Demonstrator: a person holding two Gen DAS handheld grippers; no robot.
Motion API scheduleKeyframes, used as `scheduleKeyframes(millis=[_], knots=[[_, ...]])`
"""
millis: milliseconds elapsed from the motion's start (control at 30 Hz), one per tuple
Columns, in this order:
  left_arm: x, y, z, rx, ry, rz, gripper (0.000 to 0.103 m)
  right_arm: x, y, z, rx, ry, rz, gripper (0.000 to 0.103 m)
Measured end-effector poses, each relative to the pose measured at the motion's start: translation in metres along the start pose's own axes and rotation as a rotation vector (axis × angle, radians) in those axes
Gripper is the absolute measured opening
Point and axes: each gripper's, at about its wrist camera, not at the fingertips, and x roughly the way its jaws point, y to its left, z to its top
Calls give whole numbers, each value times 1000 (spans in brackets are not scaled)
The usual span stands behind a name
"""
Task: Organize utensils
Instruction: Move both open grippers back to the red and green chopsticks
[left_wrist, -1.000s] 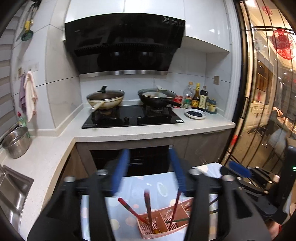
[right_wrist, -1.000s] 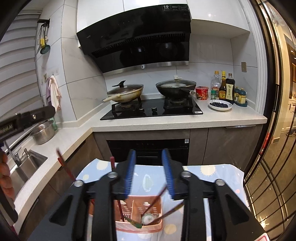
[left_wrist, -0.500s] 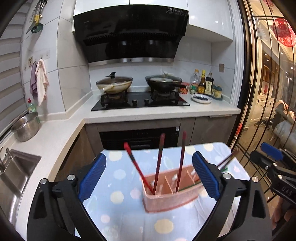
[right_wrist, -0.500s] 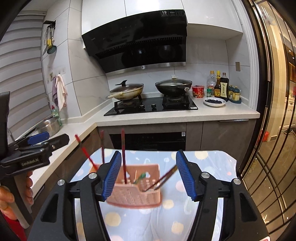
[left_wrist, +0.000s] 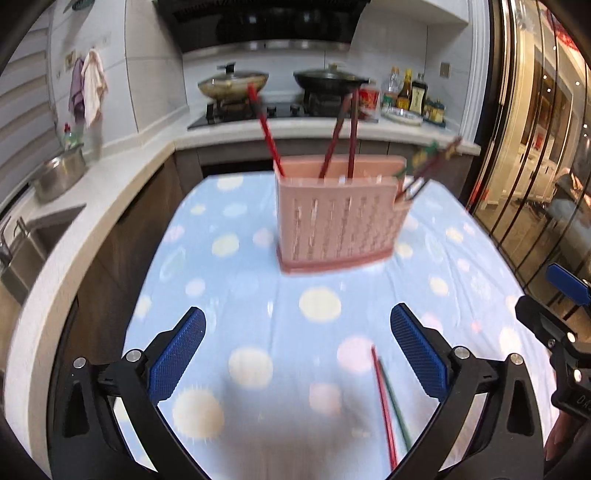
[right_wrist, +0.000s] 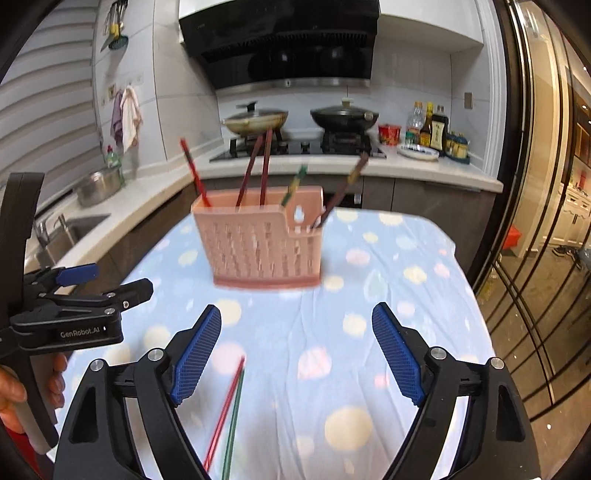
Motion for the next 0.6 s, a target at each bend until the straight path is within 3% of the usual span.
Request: scheduleKeyframes(millis=[400, 600], knots=[[8, 1, -106, -34, 193, -35, 96, -11, 17, -107, -29, 184, -34, 84], [9, 0, -141, -46, 264, -26, 96, -15, 27, -147, -40, 232, -18, 84]])
